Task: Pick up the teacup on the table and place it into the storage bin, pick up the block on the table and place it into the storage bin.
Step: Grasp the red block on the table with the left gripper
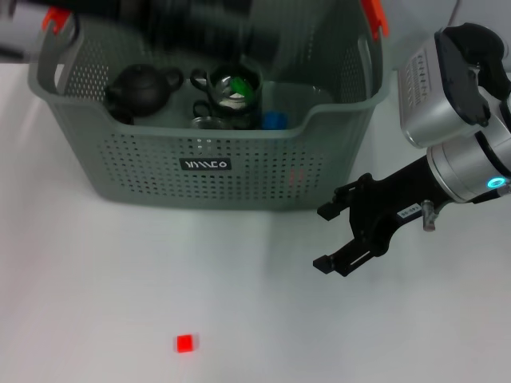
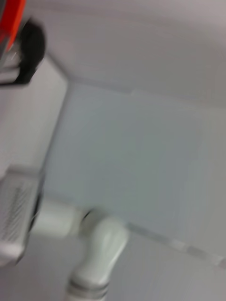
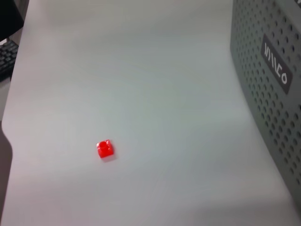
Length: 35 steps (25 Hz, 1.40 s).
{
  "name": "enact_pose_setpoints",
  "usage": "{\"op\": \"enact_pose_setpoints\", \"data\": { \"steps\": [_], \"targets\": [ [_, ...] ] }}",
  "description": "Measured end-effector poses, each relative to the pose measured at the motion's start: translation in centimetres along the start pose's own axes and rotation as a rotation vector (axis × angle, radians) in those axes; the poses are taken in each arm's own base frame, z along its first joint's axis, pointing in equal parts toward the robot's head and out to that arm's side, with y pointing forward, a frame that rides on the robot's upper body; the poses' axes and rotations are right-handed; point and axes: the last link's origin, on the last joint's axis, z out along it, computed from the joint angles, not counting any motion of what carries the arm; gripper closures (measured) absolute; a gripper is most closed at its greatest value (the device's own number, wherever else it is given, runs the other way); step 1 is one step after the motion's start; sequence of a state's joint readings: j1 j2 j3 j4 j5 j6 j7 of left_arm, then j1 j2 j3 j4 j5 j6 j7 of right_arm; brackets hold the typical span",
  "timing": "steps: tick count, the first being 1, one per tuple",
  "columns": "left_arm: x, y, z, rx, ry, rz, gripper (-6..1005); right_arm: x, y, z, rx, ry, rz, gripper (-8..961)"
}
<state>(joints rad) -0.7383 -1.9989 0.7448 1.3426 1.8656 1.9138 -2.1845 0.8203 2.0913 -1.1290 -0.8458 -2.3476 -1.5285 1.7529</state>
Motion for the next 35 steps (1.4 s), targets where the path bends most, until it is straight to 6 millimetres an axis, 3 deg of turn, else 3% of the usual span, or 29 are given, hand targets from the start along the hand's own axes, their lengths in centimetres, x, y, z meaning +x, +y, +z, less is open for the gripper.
{"op": "enact_pose_setpoints", "data": {
  "steps": [5, 13, 18, 27, 35],
  "targets": [
    [-3.2, 2.6, 0.4, -0.055, -0.134, 0.093, 60, -0.1, 0.0, 0.1, 0.001, -0.004, 0.002, 12],
    [-7.0, 4.4, 1.5, -0.047, -0.283, 0.250, 62, -0.1, 0.0, 0.6, -0.006, -0.010, 0.041, 13],
    [-10.3, 5.0, 3.1, -0.038, -0.485, 0.391, 63, -0.7, 0.1, 1.0, -0.020, -0.037, 0.065, 13],
    [-11.7, 5.0, 5.3, -0.016, -0.732, 0.460, 64, -1.5, -0.1, 1.3, -0.020, -0.061, 0.114, 13],
    [-13.0, 5.3, 7.9, 0.031, -0.878, 0.323, 85, -1.7, -0.3, 1.3, -0.005, -0.069, 0.126, 13]
  ]
}}
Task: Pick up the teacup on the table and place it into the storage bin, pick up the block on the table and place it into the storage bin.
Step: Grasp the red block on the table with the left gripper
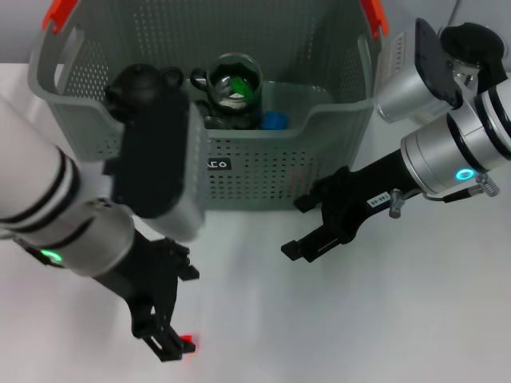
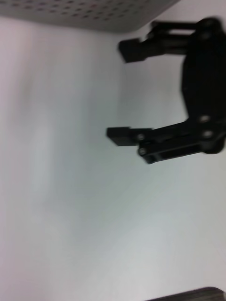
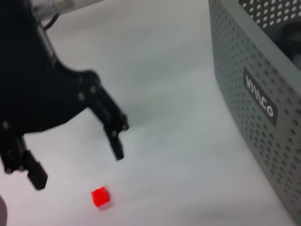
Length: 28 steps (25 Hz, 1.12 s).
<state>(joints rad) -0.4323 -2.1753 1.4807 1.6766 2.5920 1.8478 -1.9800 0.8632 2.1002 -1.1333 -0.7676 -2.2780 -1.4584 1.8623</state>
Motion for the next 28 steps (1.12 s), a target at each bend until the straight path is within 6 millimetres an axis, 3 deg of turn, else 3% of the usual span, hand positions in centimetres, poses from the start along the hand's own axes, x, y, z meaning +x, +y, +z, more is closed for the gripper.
{"op": "enact_pose_setpoints", "data": {
  "steps": [6, 14, 28],
  "targets": [
    [0.9, 0.7, 1.8, -0.038, -0.065, -0.040, 108, -0.1, -0.2, 0.0, 0.012, -0.001, -0.006, 13],
    [0.4, 0.7, 4.6, -0.032, -0.138, -0.084, 192, 0.2, -0.2, 0.0, 0.011, 0.000, -0.004, 12],
    [-0.3, 0.1, 6.2, -0.005, -0.155, -0.113, 266, 0.5, -0.2, 0.0, 0.011, 0.000, 0.005, 12]
  ]
}}
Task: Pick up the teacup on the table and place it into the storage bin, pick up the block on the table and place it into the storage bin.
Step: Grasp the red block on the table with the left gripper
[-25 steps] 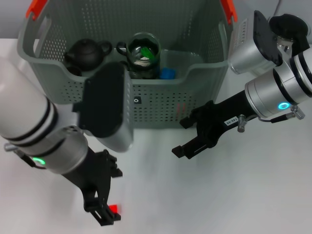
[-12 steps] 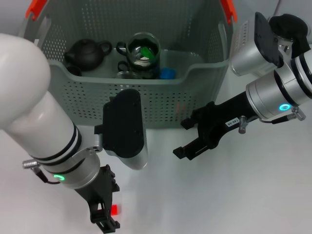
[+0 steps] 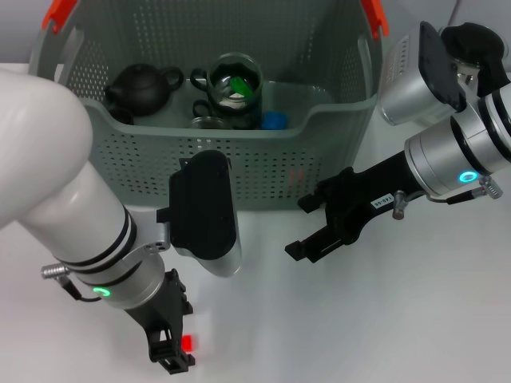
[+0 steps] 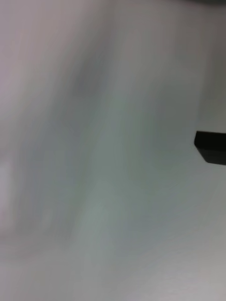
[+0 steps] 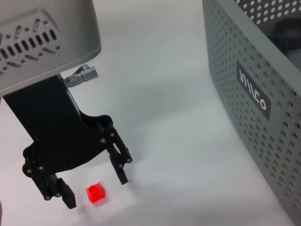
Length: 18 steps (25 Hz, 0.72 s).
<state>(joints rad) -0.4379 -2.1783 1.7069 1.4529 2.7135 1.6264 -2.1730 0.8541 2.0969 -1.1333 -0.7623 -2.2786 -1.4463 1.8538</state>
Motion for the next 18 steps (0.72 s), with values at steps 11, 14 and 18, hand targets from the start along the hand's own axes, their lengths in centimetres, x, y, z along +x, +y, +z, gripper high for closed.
{"op": "enact_pose_setpoints", "data": {
  "steps": [11, 14, 18],
  "targets": [
    [-0.04, -0.13, 0.42, 0.009, 0.004, 0.011, 374, -0.26, -0.21, -0.02, 0.013, -0.005, -0.006, 13],
    [0.00, -0.15, 0.56, 0.011, 0.005, 0.013, 373, -0.34, -0.28, 0.01, 0.019, -0.005, -0.009, 13],
    [-0.05, -0.13, 0.62, 0.010, 0.001, 0.017, 395, -0.42, -0.31, 0.01, 0.021, -0.005, -0.011, 13]
  ]
}}
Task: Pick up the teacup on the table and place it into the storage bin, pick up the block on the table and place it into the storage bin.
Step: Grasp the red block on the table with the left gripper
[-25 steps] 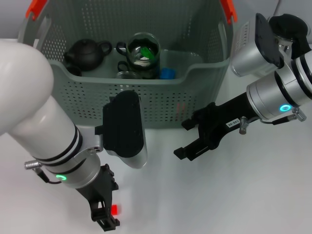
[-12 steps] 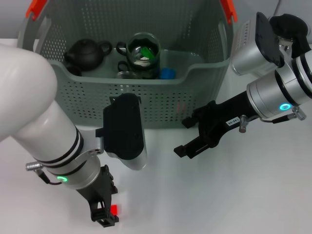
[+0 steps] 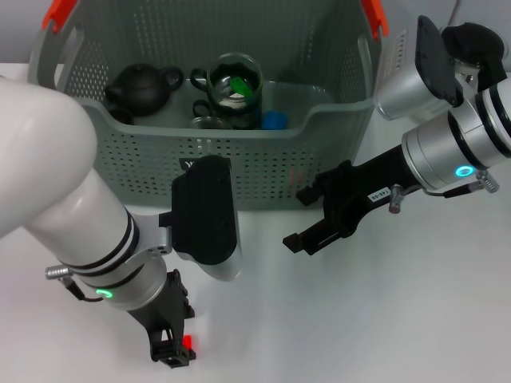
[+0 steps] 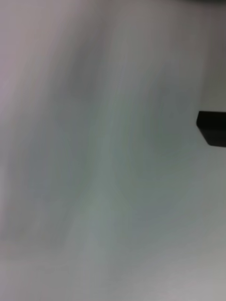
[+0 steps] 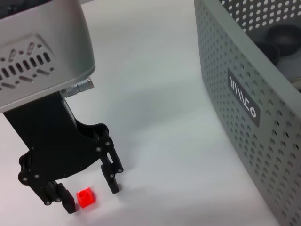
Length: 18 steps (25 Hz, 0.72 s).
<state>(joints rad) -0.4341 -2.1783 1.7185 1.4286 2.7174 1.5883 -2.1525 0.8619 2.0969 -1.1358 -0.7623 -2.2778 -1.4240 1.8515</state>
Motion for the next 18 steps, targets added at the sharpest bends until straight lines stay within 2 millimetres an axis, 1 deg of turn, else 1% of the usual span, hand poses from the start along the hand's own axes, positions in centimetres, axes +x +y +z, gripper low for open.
{"op": "enact_pose_setpoints", "data": {
  "steps": [4, 9, 18],
  "targets": [
    [-0.03, 0.07, 0.02, -0.004, -0.003, 0.004, 438, -0.06, -0.01, 0.00, 0.000, 0.000, -0.003, 13],
    [-0.04, 0.07, 0.03, -0.004, -0.004, 0.004, 528, -0.07, -0.01, 0.01, 0.000, 0.000, -0.004, 13],
    [-0.18, 0.15, 0.21, -0.011, -0.009, -0.001, 537, -0.07, 0.00, 0.01, 0.000, 0.001, -0.003, 13]
  ]
}}
